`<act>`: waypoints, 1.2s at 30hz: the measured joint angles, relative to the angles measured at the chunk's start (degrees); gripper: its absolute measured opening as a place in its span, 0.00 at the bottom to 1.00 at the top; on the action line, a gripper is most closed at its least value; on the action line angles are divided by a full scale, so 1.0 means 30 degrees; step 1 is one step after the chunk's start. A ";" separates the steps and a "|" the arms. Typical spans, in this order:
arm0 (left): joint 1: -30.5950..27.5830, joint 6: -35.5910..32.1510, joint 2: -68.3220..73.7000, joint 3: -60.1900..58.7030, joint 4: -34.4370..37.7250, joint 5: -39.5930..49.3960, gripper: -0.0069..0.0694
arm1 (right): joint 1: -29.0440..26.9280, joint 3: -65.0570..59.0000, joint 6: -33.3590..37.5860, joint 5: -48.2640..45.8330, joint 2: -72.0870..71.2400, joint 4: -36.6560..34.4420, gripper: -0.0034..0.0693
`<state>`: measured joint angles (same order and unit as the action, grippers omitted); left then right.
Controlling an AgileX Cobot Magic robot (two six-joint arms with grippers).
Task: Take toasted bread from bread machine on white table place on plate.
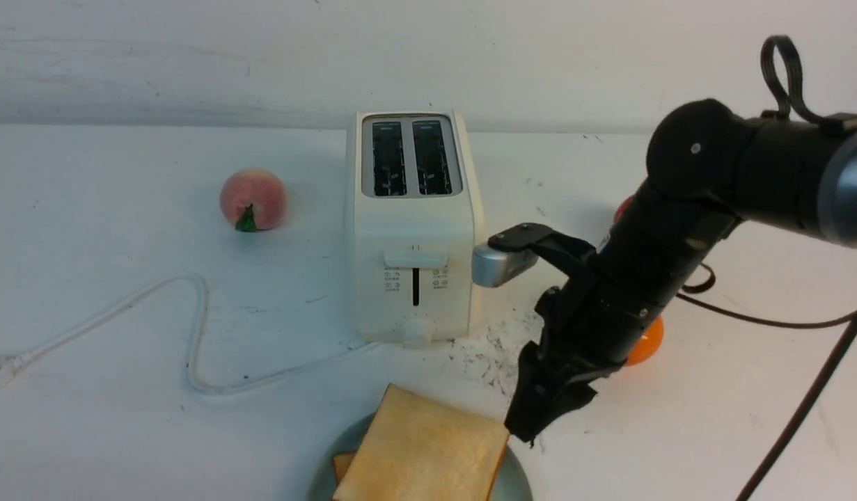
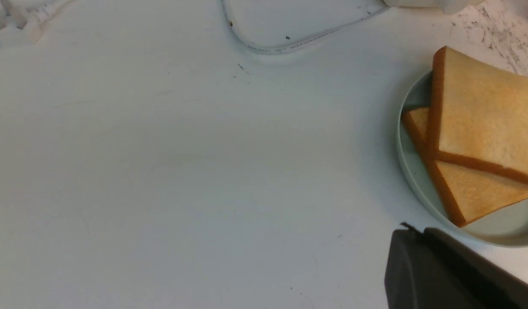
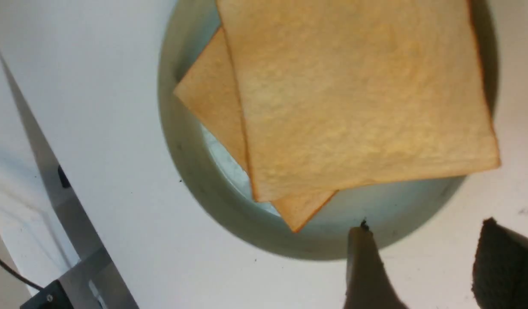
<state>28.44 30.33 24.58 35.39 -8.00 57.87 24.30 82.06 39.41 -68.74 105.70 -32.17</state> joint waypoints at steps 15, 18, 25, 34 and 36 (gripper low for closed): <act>0.0000 0.0000 0.0000 -0.0063 -0.0434 -0.0261 0.07 | 0.0000 0.0544 -0.7821 -0.0441 -0.5685 0.4046 0.10; 0.0000 0.0018 0.0000 -0.0323 -0.0498 -0.1475 0.07 | 0.0000 0.0356 -0.8848 -0.0527 -0.8940 0.5202 0.02; 0.0000 0.0038 0.0000 -0.1146 -0.0324 -0.5701 0.07 | 0.0000 -0.2744 -1.1238 -0.0035 -1.5864 0.7485 0.03; 0.0000 0.0077 0.0000 -0.2815 0.0622 -1.0531 0.07 | 0.0000 -1.1857 -1.5646 0.6916 -2.6662 1.2820 0.03; 0.0000 0.0077 0.0000 -0.3246 0.0681 -1.1572 0.07 | 0.0000 -1.5528 -1.7752 0.9453 -3.0726 1.4633 0.03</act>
<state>28.44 30.56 24.58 25.65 -5.96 23.16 24.30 35.47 -13.85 -40.38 13.52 11.73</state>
